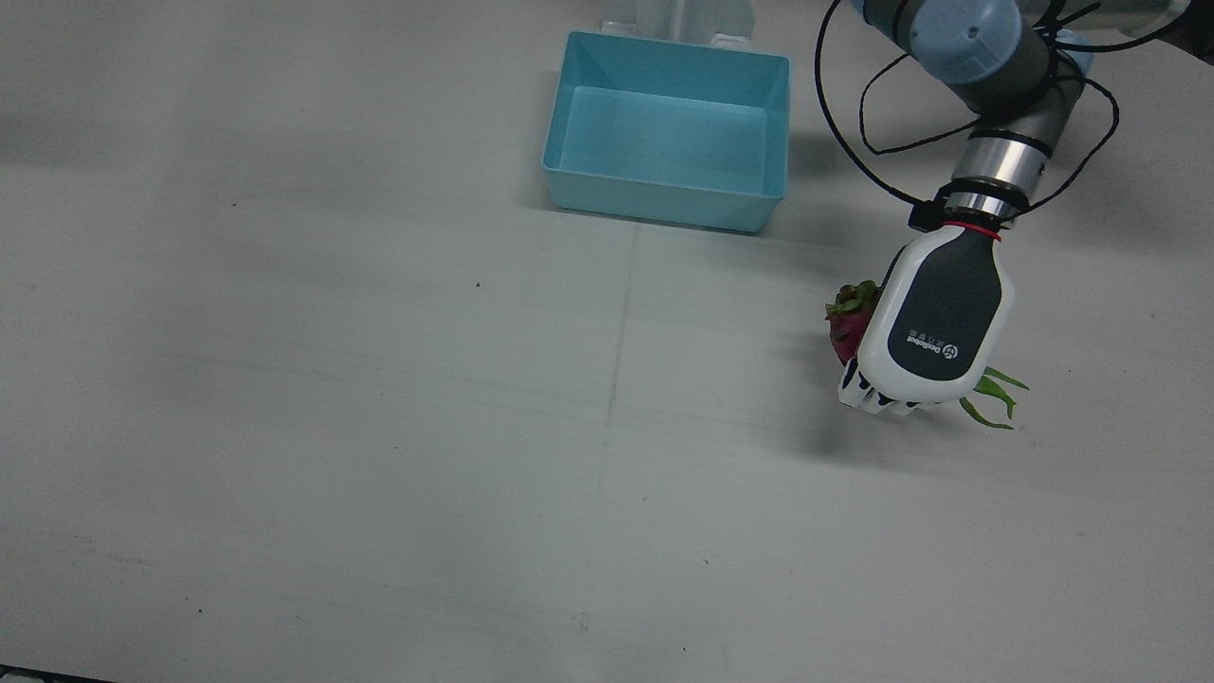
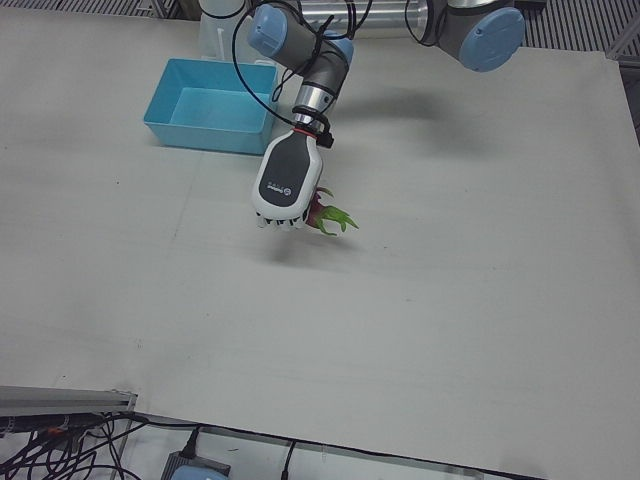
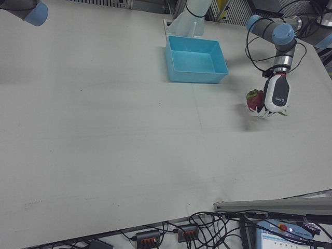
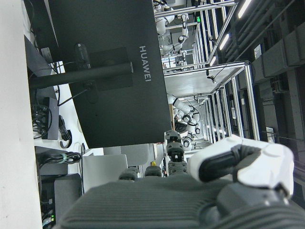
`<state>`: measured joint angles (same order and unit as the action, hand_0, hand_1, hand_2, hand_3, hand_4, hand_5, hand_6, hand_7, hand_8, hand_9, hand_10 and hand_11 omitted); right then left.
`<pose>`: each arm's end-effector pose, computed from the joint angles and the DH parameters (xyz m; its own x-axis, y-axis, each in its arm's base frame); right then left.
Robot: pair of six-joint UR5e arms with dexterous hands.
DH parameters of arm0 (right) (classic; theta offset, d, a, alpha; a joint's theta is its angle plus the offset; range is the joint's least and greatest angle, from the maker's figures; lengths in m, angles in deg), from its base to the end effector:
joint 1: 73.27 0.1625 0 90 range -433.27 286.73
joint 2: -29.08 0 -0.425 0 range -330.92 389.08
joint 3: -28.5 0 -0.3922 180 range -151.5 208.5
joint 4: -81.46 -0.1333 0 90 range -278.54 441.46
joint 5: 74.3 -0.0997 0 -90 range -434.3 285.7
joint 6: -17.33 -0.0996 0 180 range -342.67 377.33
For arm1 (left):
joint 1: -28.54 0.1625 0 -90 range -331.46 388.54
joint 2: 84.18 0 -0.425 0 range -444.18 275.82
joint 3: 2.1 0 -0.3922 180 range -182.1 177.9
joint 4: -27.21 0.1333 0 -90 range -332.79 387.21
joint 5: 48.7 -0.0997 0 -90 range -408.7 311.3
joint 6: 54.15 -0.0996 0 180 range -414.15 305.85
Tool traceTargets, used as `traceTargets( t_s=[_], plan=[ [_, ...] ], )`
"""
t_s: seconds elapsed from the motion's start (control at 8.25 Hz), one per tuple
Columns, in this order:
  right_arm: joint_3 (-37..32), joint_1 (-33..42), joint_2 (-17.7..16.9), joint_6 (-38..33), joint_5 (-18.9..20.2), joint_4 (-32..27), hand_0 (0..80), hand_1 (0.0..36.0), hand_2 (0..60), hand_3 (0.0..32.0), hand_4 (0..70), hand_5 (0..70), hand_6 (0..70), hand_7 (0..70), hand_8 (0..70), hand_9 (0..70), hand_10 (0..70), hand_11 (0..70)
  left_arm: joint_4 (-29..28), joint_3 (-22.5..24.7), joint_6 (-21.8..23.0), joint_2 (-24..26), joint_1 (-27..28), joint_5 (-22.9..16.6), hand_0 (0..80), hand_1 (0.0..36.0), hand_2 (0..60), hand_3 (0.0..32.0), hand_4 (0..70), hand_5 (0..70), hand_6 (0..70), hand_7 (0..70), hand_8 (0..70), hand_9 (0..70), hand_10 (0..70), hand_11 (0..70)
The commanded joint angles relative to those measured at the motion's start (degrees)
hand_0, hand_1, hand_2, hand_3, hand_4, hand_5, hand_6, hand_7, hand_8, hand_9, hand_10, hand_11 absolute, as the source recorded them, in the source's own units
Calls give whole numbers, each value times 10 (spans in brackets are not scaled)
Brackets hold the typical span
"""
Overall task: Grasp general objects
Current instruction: 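Lift the dragon fruit and carry it toward the light-blue tray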
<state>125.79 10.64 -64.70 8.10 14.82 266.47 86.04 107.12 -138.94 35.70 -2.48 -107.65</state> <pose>0.0852 -0.4721 0.6648 -0.9834 0.0855 -0.1599 0.1570 -0.0403 -0.9868 0.3640 -0.4344 0.3472 0.0646 -0.1296 -0.9895 0.8867 0.4624 -0.0027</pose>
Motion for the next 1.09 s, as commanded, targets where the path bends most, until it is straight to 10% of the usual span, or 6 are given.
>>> traceTargets(
  t_s=[0.0,0.24,0.48,0.97],
  plan=[
    [0,-1,0,0,0,0,0,0,0,0,0,0,0,0,0,0,0,0,14,65,4,43,-31,-108,800,360,600,0,347,700,700,700,700,700,700,700],
    [0,0,0,0,0,0,0,0,0,0,0,0,0,0,0,0,0,0,-46,56,35,121,-132,-340,800,360,600,0,369,700,700,700,700,700,700,700],
    [0,-1,0,0,0,0,0,0,0,0,0,0,0,0,0,0,0,0,-192,30,176,114,-149,-422,800,360,600,0,460,700,700,700,700,700,700,700],
    [0,-1,0,0,0,0,0,0,0,0,0,0,0,0,0,0,0,0,-415,-10,312,97,-51,-519,800,360,600,0,559,700,700,700,700,700,700,700]
  ],
)
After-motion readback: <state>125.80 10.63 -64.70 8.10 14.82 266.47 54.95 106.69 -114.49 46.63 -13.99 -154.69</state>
